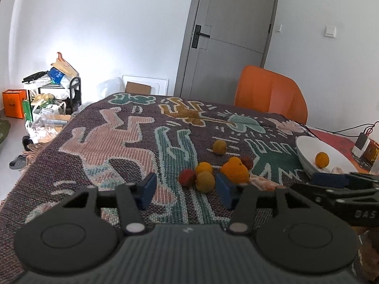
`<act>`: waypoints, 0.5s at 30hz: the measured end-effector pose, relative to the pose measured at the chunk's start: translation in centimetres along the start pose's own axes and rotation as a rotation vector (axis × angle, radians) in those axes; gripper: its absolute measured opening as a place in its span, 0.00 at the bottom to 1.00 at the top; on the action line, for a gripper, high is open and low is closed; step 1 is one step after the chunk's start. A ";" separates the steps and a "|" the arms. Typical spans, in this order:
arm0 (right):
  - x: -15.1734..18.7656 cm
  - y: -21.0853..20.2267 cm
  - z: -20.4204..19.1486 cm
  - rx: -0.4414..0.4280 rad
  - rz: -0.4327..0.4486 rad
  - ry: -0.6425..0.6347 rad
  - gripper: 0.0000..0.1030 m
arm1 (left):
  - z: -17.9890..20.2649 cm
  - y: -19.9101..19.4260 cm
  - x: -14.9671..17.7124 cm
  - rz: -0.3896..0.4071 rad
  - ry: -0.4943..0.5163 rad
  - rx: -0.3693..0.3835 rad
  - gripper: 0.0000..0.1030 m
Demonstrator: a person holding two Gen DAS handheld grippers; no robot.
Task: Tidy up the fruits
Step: 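Grasp a large orange with the right gripper while the left gripper moves to small yellow fruits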
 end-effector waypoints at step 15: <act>-0.7 4.8 -1.7 -0.081 -0.080 -0.060 0.54 | -0.3 2.1 0.4 -0.040 -0.090 0.066 0.21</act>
Point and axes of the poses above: each gripper's, at about its wrist camera, not at the fingertips, and y roughly the way its jaws point, z to its right, x to its underside, the point moved 6 cm from there along y, roughly the way its jaws point, and after that the axes turned 5 degrees about z, right-handed, at the moved point
